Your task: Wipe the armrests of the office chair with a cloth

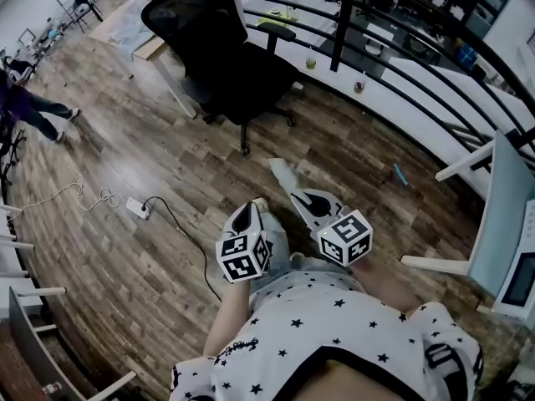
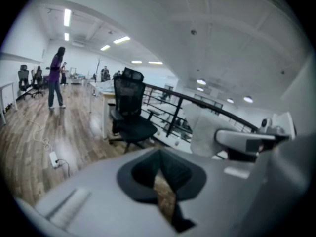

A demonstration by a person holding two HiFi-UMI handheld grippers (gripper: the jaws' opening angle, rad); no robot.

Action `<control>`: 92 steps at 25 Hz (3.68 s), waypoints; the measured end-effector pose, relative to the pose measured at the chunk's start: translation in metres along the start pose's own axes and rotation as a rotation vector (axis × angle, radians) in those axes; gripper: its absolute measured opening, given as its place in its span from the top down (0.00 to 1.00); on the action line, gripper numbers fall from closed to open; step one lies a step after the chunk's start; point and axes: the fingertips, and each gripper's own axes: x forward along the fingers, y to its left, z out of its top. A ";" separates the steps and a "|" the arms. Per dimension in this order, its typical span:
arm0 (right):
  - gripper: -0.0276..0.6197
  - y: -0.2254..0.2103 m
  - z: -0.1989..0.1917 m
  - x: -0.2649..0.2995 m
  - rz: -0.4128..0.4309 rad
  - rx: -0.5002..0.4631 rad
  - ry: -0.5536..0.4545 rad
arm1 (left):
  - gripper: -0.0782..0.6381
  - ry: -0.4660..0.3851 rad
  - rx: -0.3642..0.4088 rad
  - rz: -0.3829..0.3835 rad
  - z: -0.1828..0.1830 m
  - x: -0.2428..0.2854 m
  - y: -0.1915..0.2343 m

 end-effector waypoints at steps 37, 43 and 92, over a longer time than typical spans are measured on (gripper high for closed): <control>0.91 -0.111 0.133 0.253 -0.020 -0.056 0.022 | 0.89 -0.028 -0.004 -0.034 0.190 0.191 0.144; 0.91 -0.114 0.148 0.292 -0.013 -0.070 0.032 | 0.89 -0.026 -0.018 -0.016 0.207 0.207 0.179; 0.91 -0.183 0.172 0.609 0.383 -0.378 0.362 | 0.89 0.034 -0.343 0.357 0.270 0.338 0.344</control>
